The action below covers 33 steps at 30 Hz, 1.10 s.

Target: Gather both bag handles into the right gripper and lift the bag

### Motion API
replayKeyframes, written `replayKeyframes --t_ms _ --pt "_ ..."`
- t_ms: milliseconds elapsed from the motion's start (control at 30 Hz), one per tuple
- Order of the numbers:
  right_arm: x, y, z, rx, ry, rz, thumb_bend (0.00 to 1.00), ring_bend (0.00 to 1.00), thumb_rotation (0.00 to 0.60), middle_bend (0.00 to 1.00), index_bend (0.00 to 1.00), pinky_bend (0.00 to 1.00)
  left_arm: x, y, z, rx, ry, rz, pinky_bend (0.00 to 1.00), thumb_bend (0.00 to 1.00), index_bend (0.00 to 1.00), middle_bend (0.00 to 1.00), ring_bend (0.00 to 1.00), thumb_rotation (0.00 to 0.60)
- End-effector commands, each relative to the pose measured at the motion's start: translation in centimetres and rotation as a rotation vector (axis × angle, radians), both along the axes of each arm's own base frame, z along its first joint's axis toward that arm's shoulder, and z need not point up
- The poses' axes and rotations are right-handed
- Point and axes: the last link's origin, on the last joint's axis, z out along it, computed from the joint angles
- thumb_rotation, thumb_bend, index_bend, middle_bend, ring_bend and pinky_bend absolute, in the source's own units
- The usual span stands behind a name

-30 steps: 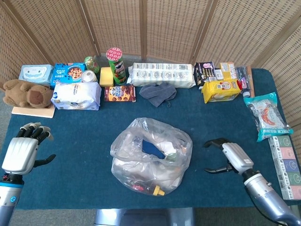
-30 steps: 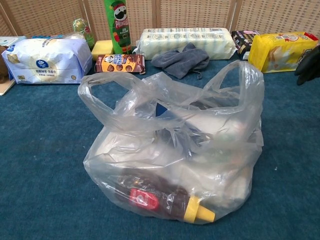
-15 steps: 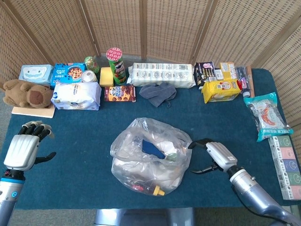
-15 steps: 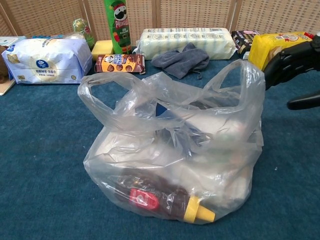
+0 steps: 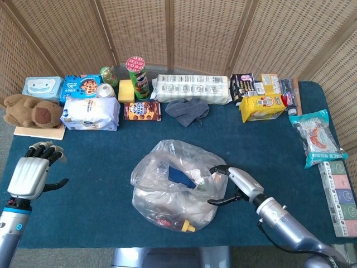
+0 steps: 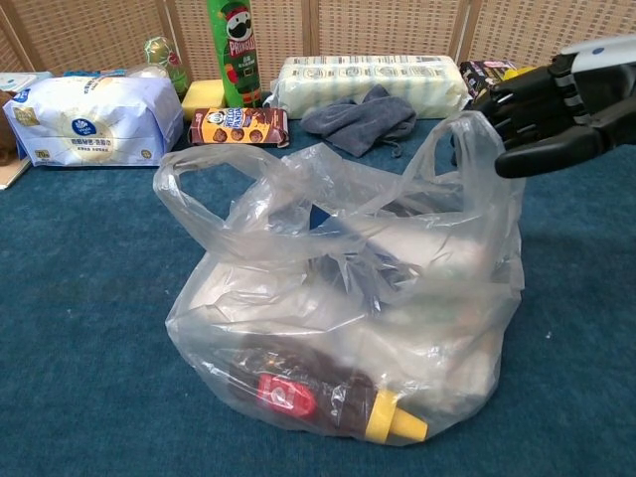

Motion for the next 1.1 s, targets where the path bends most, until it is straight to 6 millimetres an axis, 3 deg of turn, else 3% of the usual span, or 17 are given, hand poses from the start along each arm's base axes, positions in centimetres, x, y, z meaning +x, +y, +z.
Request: replayKeyframes --t_ms 33,367,800,1100 --pt "1.6 -0.2 0.0 0.059 -0.106 -0.049 0.10 0.16 0.440 0.28 0.33 0.08 -0.2 0.1 0.0 0.000 0.000 0.005 0.17 0.11 0.44 0.32 0.19 0.472" --pt "3.1 0.0 0.7 0.223 -0.256 -0.155 0.11 0.20 0.439 0.33 0.37 0.08 -0.4 0.4 -0.3 -0.007 -0.003 0.009 0.17 0.11 0.44 0.32 0.19 0.470" --pt "-0.3 -1.0 0.0 -0.004 -0.086 -0.051 0.10 0.20 0.437 0.32 0.37 0.08 1.0 1.0 -0.1 0.004 0.015 -0.053 0.17 0.11 0.44 0.32 0.19 0.476" --pt "-0.2 -0.3 -1.3 -0.027 -0.051 -0.033 0.09 0.18 0.435 0.31 0.36 0.07 1.1 1.0 -0.2 0.000 0.015 -0.049 0.17 0.11 0.44 0.32 0.19 0.473"
